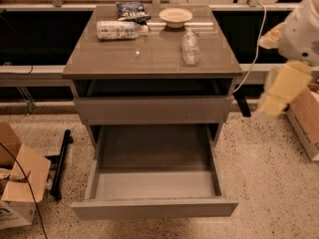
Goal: Pick water bottle from middle drawer and place on counter
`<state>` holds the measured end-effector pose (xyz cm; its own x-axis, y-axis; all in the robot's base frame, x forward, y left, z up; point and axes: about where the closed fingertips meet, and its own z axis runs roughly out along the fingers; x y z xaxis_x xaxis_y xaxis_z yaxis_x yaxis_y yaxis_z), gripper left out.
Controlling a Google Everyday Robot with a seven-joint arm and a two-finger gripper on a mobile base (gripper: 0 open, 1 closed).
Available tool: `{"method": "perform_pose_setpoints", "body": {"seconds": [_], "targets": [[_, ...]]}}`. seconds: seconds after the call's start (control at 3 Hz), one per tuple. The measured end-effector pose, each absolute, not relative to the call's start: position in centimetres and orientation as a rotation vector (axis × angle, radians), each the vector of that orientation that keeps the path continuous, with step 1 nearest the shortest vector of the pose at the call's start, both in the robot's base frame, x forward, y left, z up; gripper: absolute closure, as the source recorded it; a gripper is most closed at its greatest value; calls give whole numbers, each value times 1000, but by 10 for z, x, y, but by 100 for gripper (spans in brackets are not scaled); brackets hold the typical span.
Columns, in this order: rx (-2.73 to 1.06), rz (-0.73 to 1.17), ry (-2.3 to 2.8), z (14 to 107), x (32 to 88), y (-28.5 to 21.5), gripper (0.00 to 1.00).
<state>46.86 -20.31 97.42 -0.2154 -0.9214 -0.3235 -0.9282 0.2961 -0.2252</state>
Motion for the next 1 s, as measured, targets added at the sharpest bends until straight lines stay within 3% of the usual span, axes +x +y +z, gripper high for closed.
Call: {"method": "perform_pose_setpoints", "body": {"seconds": [0.33, 1.0], "targets": [[-1559, 162, 2086, 981, 542, -189, 0], [-1435, 183, 2156, 967, 542, -189, 0]]}}
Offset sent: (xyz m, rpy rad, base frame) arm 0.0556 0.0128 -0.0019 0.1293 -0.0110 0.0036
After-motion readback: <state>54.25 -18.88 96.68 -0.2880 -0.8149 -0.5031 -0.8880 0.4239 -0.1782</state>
